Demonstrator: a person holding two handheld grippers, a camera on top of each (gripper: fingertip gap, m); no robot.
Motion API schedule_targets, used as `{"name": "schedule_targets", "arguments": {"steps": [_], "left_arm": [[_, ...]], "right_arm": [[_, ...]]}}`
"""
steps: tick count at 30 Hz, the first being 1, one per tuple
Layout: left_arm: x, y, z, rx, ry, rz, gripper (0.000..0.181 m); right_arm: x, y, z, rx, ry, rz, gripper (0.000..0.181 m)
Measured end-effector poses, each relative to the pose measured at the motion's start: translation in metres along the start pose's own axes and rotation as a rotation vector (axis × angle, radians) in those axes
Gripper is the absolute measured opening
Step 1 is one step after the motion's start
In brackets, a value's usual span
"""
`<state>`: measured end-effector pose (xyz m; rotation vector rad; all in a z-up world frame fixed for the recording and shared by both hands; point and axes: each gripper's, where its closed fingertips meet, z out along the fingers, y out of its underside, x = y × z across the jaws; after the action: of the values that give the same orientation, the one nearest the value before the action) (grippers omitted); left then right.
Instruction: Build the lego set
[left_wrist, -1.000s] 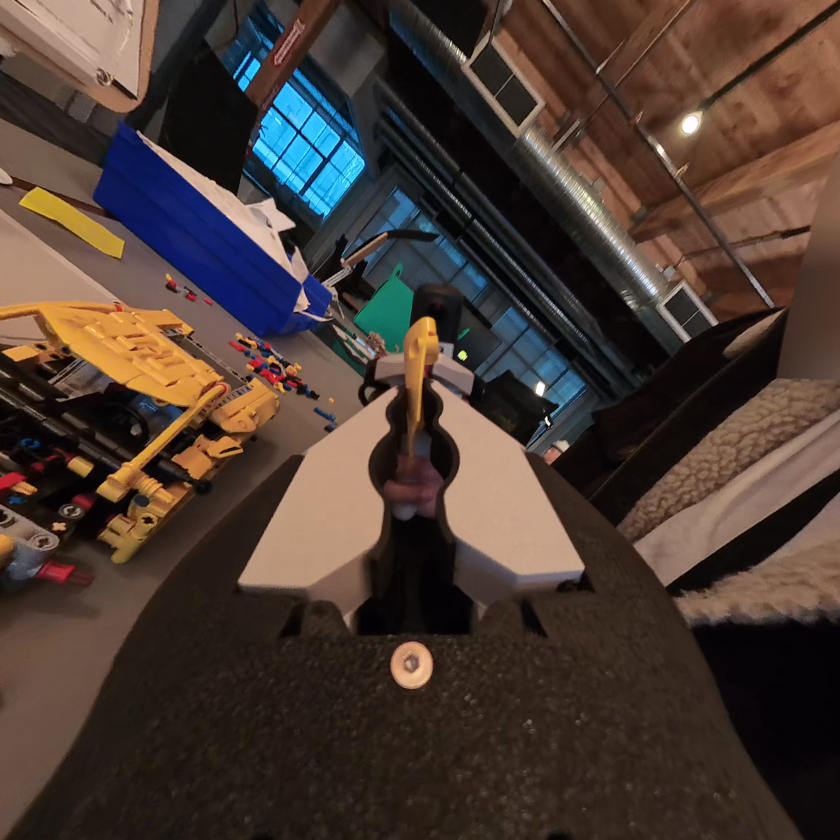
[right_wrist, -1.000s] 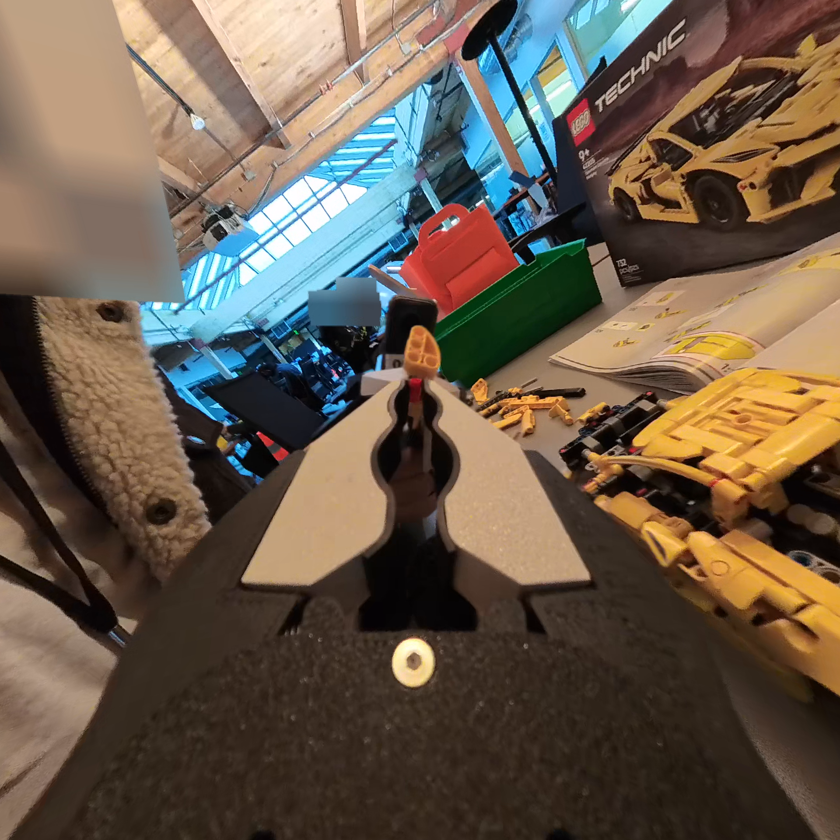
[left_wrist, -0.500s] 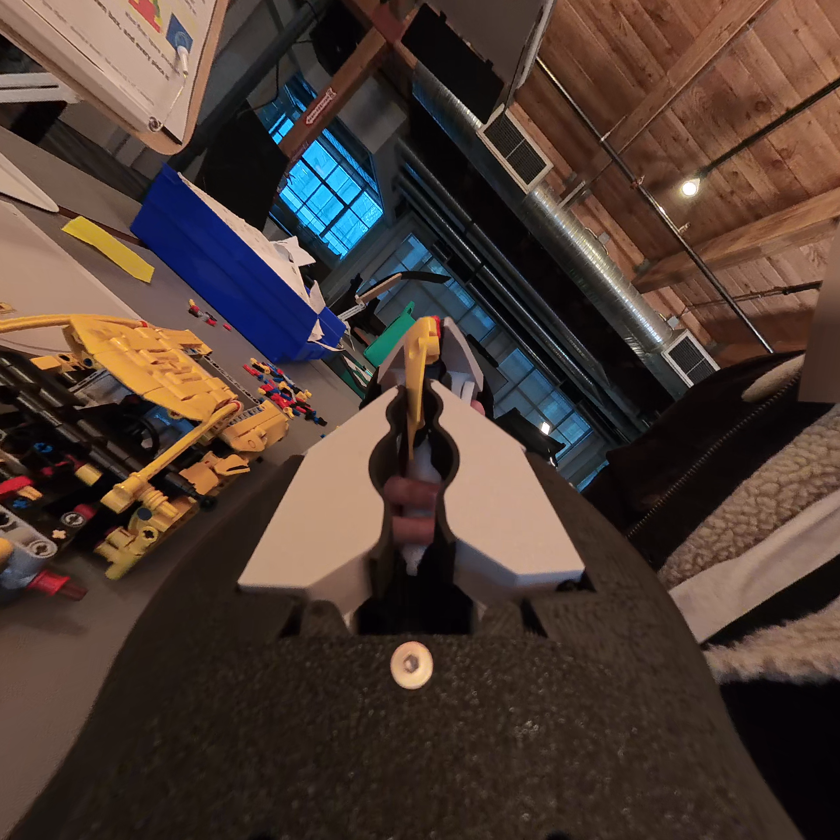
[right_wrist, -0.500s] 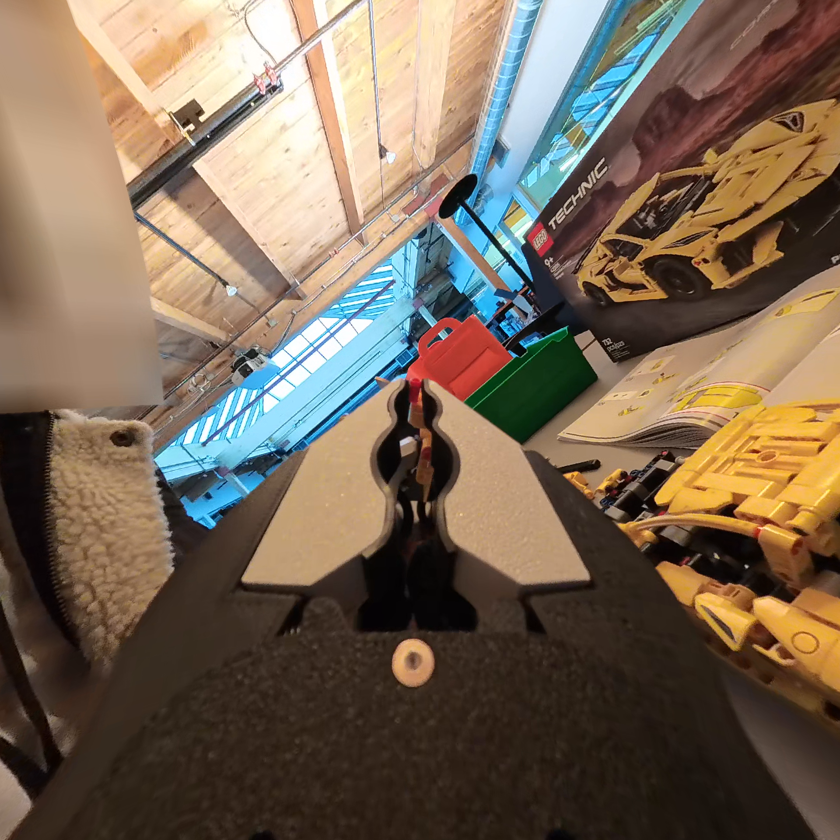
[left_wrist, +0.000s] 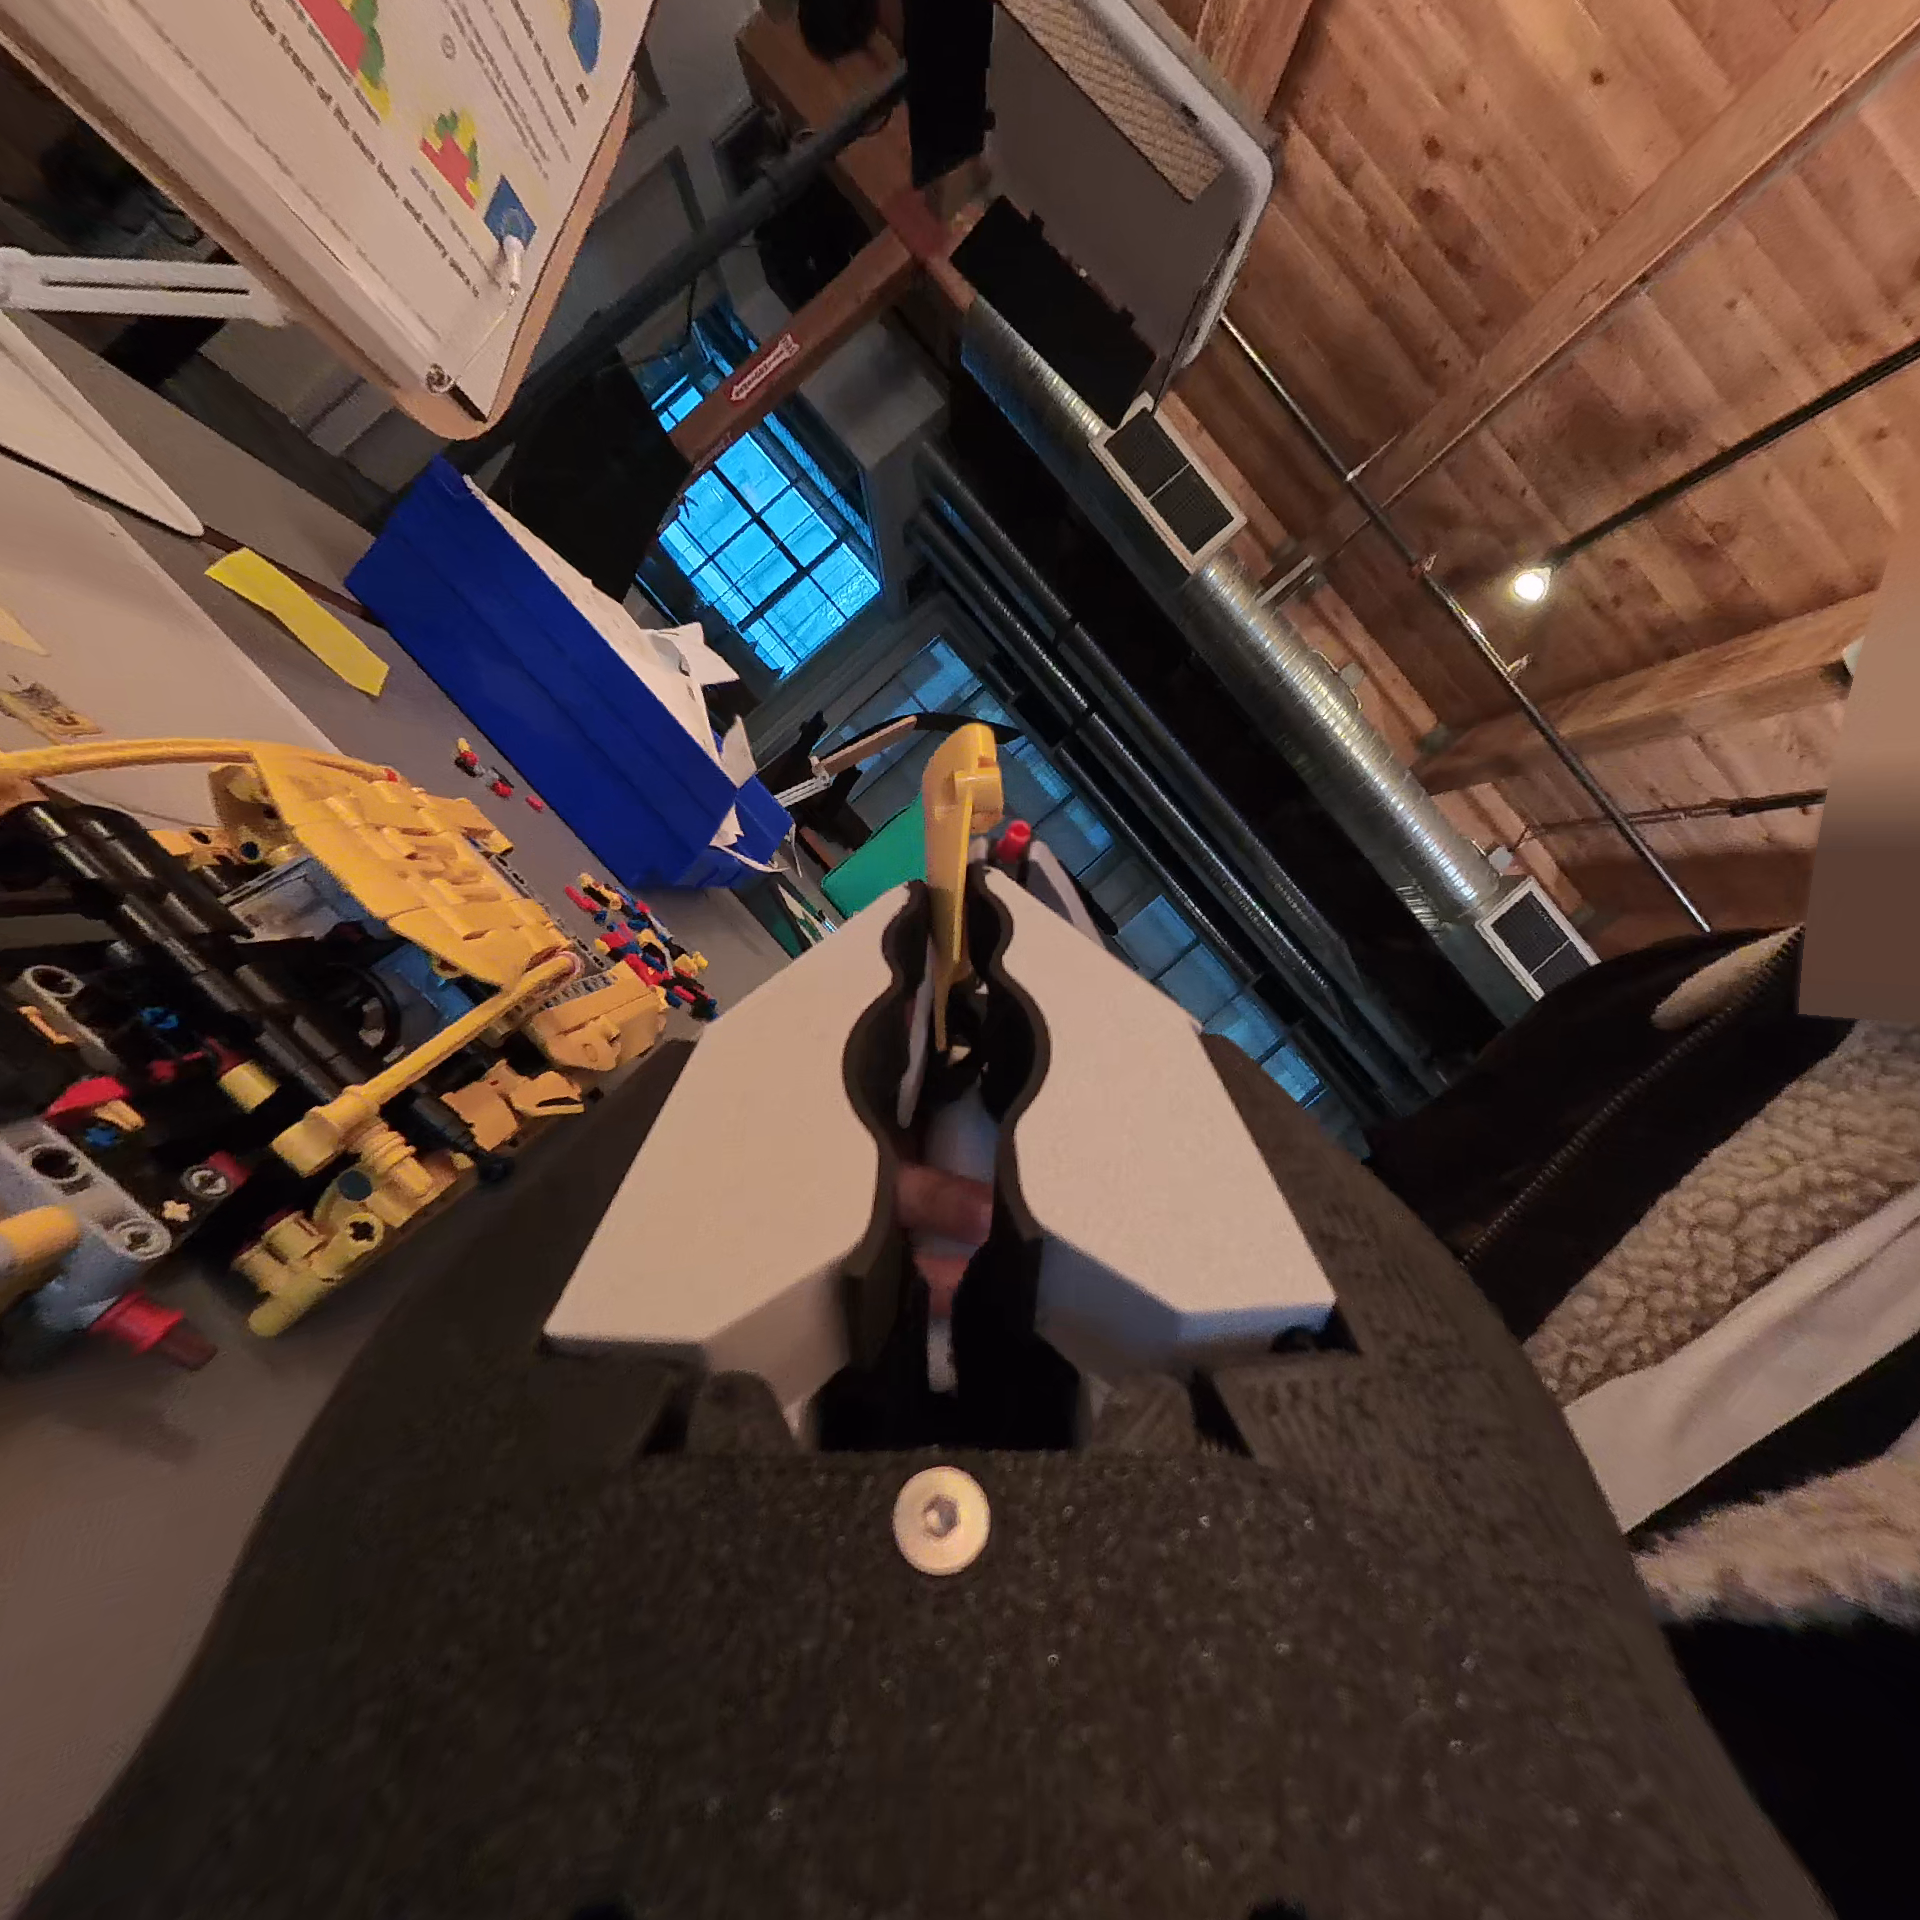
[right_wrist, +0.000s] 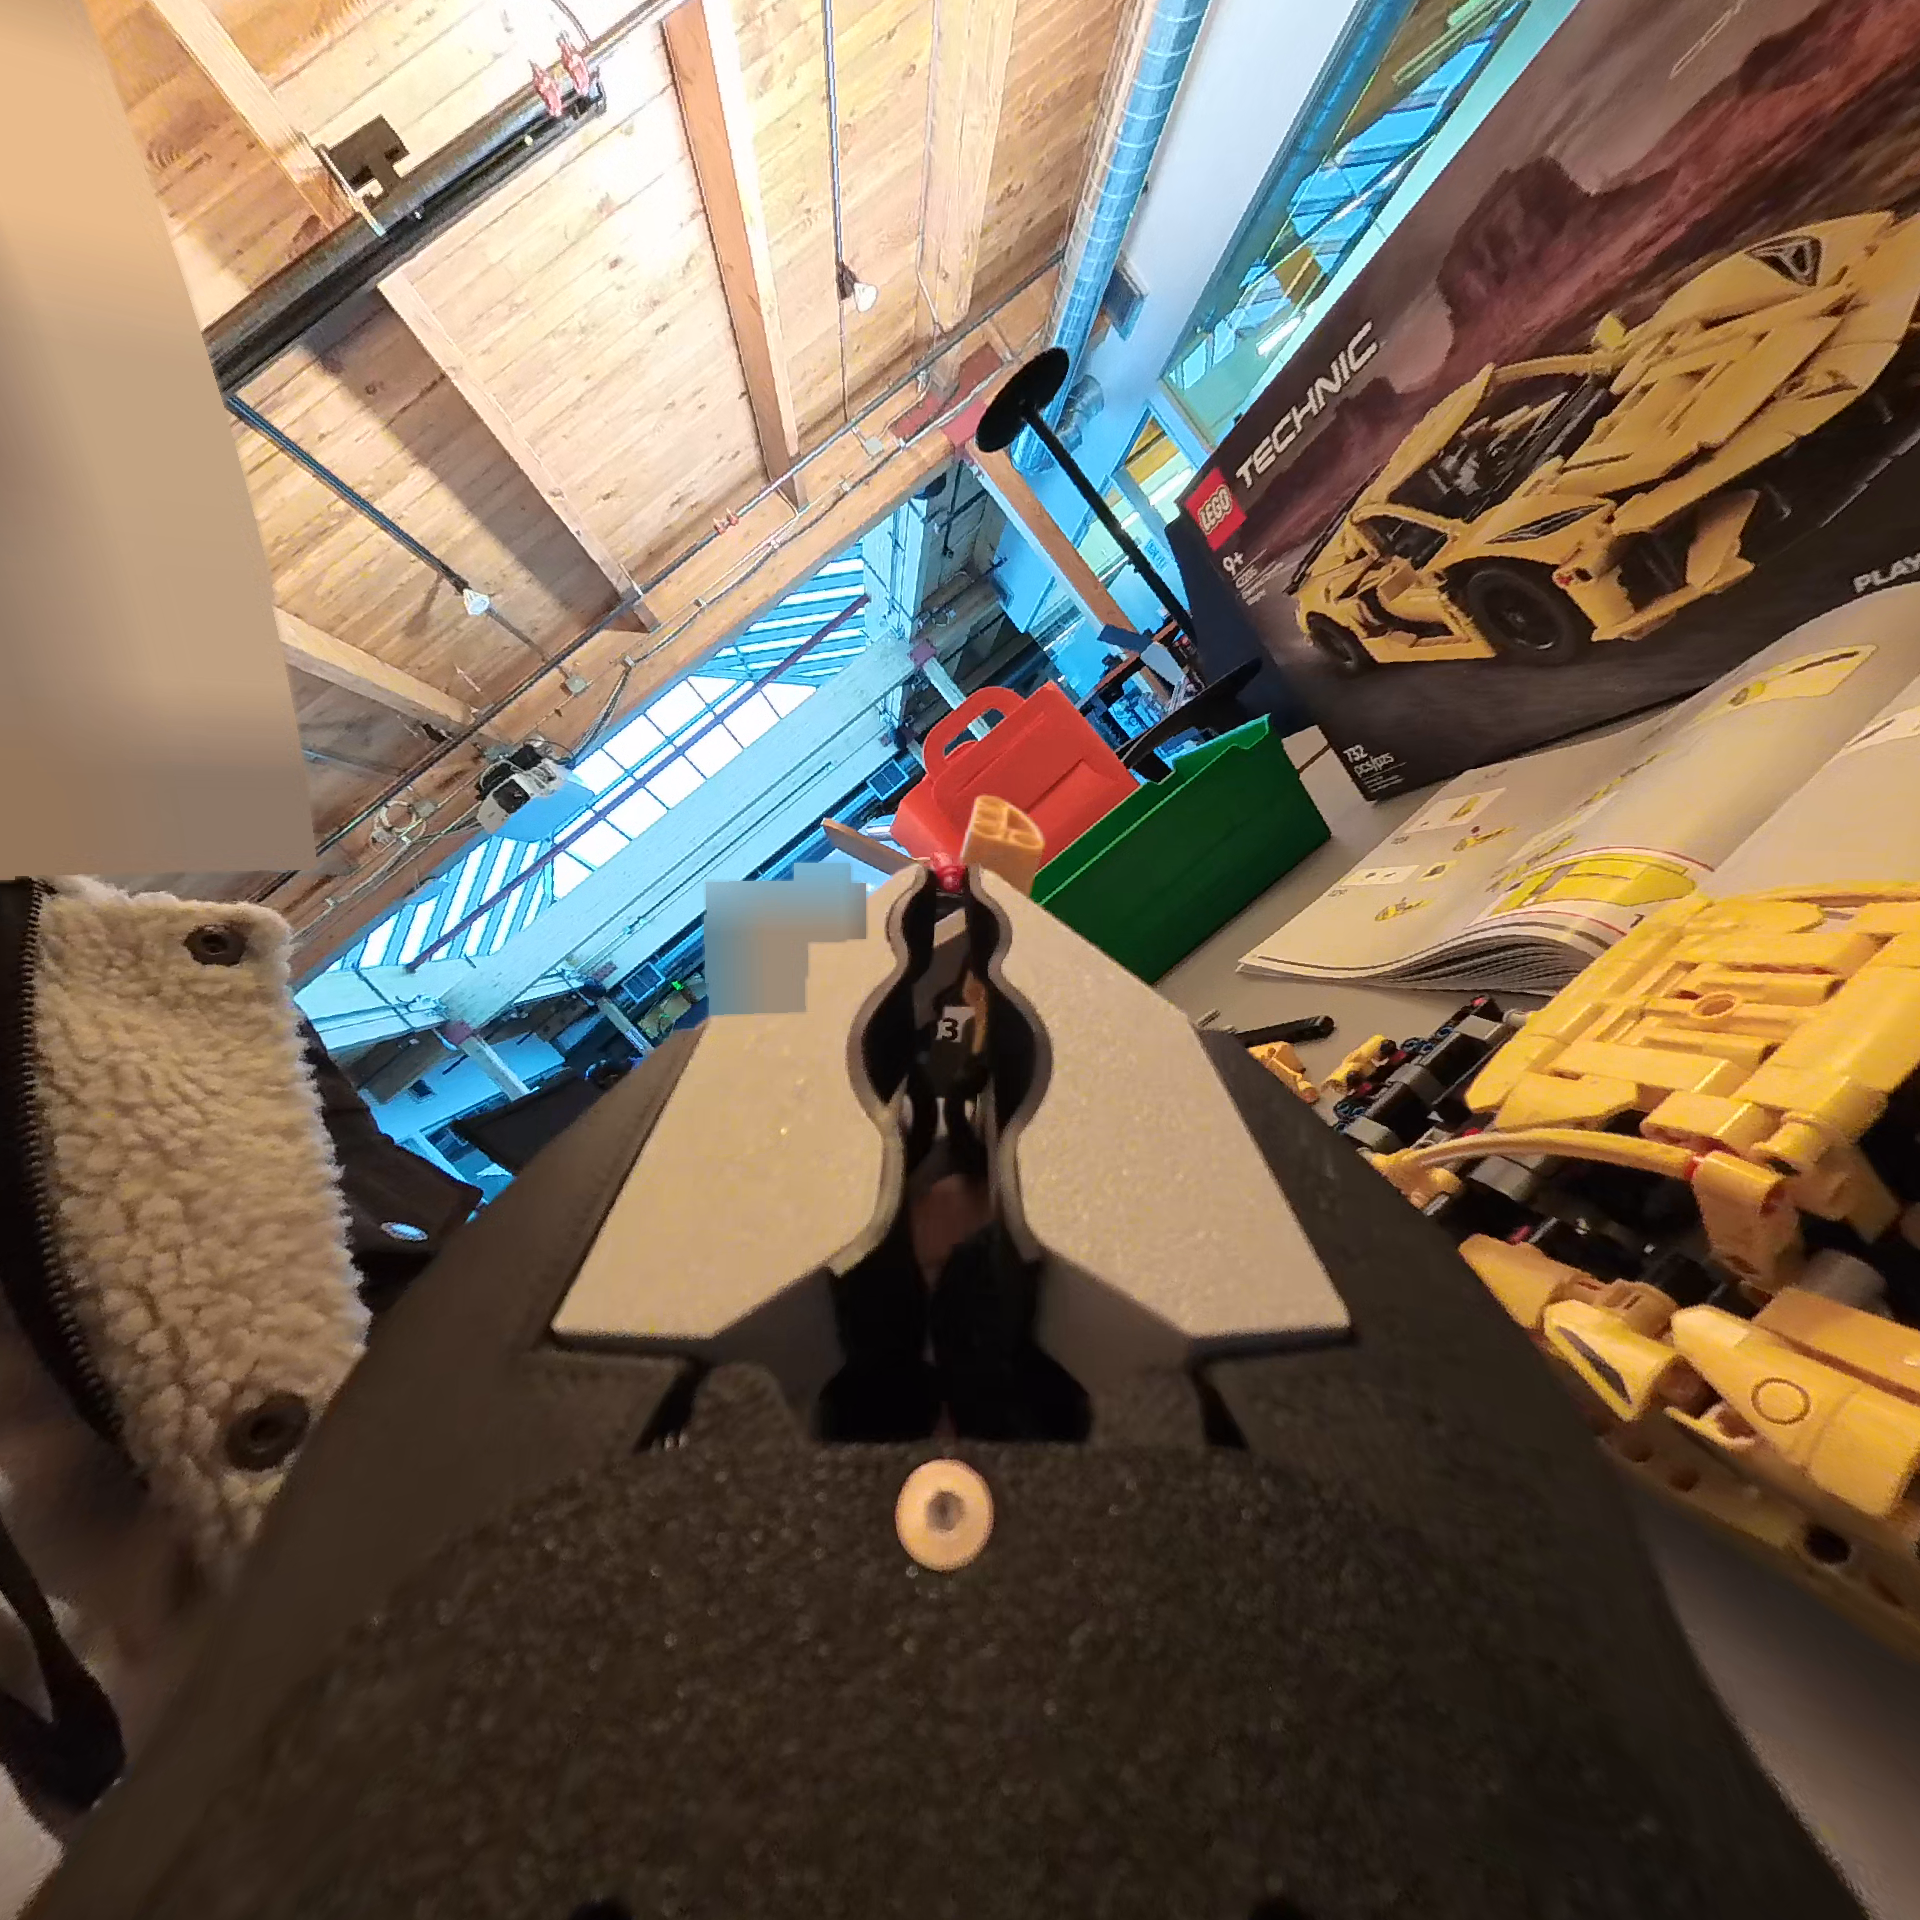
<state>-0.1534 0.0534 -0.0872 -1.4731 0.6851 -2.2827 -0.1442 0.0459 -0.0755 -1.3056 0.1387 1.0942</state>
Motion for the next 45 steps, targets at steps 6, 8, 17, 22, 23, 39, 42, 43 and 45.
{"name": "schedule_targets", "arguments": {"steps": [6, 8, 17, 22, 23, 39, 42, 43, 45], "left_arm": [[-0.003, -0.003, -0.006, 0.005, -0.017, 0.008, 0.007], [-0.008, -0.007, -0.01, 0.013, -0.045, 0.007, 0.006], [-0.003, -0.011, -0.005, 0.145, 0.151, -0.37, 0.007], [0.001, -0.008, 0.0, 0.159, 0.174, -0.445, 0.007], [0.001, -0.006, 0.002, 0.155, 0.169, -0.445, 0.007], [-0.017, -0.002, 0.005, 0.186, 0.042, -0.391, 0.007], [-0.018, 0.0, 0.007, 0.152, -0.01, -0.308, 0.007], [-0.019, 0.0, 0.007, 0.152, -0.023, -0.295, 0.007], [-0.02, 0.0, 0.006, 0.144, -0.035, -0.275, 0.007]], "right_arm": [[0.009, -0.003, -0.009, -0.11, 0.077, -0.138, 0.004], [0.015, 0.0, -0.018, -0.243, 0.151, -0.298, 0.003], [0.006, 0.015, -0.003, -0.421, 0.229, -0.749, 0.004], [0.007, 0.012, 0.0, -0.434, 0.289, -0.859, 0.004], [0.007, 0.013, 0.001, -0.44, 0.294, -0.872, 0.004], [0.021, 0.018, 0.0, -0.476, 0.388, -0.903, 0.004], [0.021, 0.017, -0.001, -0.476, 0.397, -0.898, 0.004], [0.022, 0.017, -0.002, -0.485, 0.404, -0.892, 0.004], [0.024, 0.017, -0.008, -0.518, 0.412, -0.913, 0.004]]}}
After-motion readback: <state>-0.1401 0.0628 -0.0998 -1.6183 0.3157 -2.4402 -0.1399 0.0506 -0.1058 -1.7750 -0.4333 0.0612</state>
